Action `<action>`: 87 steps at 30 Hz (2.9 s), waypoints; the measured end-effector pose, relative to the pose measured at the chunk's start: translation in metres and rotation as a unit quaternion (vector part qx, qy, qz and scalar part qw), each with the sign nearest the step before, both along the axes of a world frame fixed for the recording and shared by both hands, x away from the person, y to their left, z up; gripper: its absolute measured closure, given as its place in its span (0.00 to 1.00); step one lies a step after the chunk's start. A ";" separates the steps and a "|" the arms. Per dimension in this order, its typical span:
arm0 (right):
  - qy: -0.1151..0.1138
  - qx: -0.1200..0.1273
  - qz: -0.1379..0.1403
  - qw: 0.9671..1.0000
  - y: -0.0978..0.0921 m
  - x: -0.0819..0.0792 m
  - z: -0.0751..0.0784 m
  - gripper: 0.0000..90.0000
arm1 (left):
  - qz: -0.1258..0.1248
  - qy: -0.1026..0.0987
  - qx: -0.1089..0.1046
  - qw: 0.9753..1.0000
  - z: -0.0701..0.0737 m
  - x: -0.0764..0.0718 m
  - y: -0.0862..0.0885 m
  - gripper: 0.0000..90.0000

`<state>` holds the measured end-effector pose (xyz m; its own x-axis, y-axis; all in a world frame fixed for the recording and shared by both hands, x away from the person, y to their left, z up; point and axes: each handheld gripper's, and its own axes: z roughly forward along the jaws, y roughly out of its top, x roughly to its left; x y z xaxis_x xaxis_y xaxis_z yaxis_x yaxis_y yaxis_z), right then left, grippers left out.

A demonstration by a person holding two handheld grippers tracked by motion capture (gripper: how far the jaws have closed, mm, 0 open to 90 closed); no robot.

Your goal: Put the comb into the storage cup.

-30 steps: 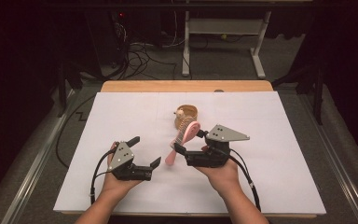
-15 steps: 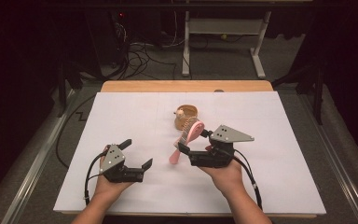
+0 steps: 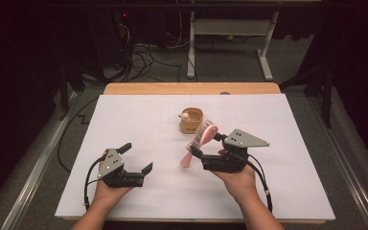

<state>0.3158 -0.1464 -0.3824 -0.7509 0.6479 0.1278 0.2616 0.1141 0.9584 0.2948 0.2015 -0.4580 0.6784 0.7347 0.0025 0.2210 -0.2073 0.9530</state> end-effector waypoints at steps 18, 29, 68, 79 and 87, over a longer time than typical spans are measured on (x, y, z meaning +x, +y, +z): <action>-0.006 -0.005 -0.031 0.999 -0.028 -0.001 0.002 0.23 | 0.006 -0.002 0.000 1.000 -0.002 -0.001 0.007 0.00; -0.009 -0.006 -0.051 0.999 -0.044 0.001 0.002 0.23 | 0.006 0.003 -0.003 1.000 -0.003 0.000 0.009 0.00; -0.030 -0.011 -0.085 0.996 -0.051 0.021 0.013 0.23 | 0.002 0.004 -0.007 1.000 -0.003 -0.001 0.011 0.00; -0.044 -0.002 -0.088 0.995 -0.048 0.028 0.023 0.23 | 0.003 0.005 -0.007 1.000 -0.002 -0.001 0.013 0.00; -0.054 0.002 -0.092 0.994 -0.047 0.030 0.034 0.23 | 0.005 0.006 -0.006 1.000 -0.002 0.000 0.015 0.00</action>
<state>0.3460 -0.1938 -0.3482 -0.6296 0.7750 0.0547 0.1725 0.0708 0.9825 0.2944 0.2162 -0.4602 0.6705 0.7418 -0.0136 0.2339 -0.1939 0.9527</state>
